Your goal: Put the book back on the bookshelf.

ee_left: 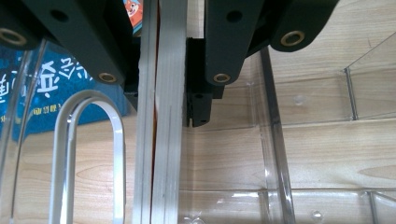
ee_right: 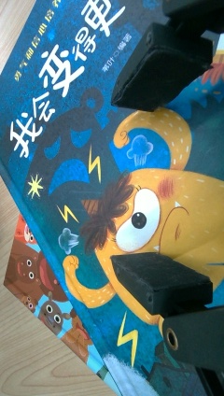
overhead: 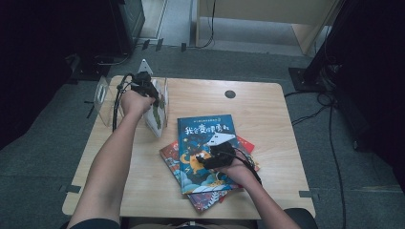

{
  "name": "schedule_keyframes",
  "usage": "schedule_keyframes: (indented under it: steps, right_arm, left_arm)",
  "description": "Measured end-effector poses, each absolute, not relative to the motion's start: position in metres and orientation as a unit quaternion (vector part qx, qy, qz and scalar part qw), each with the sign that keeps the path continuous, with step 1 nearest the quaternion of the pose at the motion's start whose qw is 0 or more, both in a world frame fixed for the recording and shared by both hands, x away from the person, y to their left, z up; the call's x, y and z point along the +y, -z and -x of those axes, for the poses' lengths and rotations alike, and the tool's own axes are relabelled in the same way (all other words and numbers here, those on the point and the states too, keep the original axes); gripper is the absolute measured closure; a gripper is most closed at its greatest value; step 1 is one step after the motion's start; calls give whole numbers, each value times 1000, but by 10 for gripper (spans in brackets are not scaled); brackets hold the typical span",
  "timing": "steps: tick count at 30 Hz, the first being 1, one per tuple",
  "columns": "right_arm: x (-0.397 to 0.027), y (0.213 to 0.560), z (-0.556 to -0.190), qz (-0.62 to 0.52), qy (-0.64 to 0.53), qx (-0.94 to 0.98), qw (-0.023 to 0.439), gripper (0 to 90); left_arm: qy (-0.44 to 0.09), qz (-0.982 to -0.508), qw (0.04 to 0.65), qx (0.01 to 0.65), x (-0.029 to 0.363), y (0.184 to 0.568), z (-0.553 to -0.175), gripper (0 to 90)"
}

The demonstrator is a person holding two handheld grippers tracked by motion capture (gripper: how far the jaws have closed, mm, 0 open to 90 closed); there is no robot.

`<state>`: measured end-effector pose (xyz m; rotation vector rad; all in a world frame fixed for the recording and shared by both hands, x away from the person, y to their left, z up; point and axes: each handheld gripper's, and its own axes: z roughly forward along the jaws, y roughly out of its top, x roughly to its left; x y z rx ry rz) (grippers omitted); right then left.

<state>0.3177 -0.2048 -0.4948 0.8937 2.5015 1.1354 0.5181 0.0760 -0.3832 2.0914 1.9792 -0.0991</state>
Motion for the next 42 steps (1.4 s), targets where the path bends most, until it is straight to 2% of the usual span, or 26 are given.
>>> schedule_keyframes:
  steps: [42]
  right_arm:
    - [-205,495,-318,-307,-390,859,126,199]
  left_arm:
    - [45,-713,135,686,79,381,-521,753]
